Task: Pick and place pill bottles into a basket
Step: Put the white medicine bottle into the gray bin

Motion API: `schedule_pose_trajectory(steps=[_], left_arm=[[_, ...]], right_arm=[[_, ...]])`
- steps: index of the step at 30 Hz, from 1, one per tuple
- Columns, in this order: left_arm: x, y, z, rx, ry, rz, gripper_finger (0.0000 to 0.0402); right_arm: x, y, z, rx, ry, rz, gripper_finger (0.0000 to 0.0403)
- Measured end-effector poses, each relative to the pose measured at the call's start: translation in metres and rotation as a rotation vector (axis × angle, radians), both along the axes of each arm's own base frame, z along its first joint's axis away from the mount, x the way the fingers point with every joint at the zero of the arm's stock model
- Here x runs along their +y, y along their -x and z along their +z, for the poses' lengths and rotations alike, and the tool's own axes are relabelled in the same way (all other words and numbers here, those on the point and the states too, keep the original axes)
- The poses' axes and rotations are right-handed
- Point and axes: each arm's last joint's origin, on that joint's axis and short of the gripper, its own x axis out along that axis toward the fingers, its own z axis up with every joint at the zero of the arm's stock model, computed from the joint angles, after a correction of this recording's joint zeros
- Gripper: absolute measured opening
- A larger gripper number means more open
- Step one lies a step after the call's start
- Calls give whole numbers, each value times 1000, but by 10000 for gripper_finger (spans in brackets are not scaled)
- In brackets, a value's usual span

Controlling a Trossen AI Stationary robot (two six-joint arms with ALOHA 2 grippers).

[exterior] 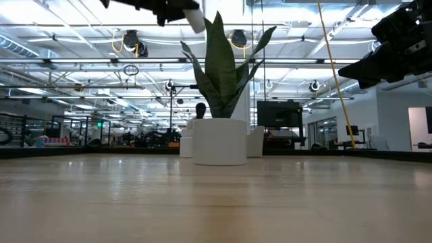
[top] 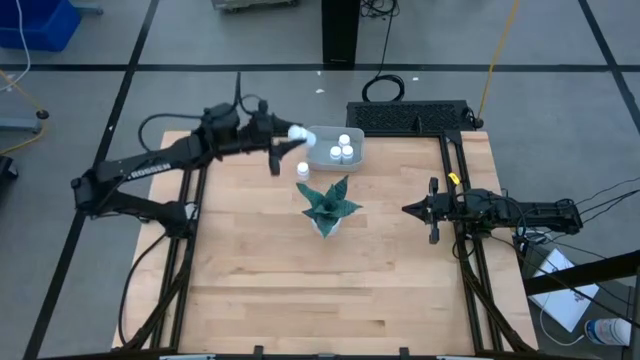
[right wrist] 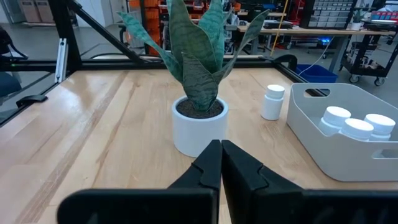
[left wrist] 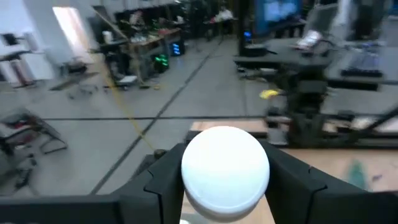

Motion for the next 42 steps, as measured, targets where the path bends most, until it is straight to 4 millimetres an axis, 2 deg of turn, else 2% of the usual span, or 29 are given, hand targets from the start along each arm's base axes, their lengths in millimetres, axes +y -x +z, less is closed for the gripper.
schedule_pose_trajectory(steps=[8,14,17,22,27,31,42], left_arm=[[67,6,-4,25,32,74,184],[122,-6,-8,63,72,87,175],[147,-15,-18,101,137,28,177],[176,-26,-48,183,213,-24,170],[193,-29,-74,213,256,-13,164],[201,-36,-90,220,269,-16,176],[206,-64,-133,232,298,-55,164]], right_arm=[[0,0,0,0,0,0,4],[0,0,0,0,0,0,4],[0,0,0,0,0,0,4],[0,0,0,0,0,0,4],[0,0,0,0,0,0,4],[0,0,0,0,0,0,4],[0,0,0,0,0,0,4]])
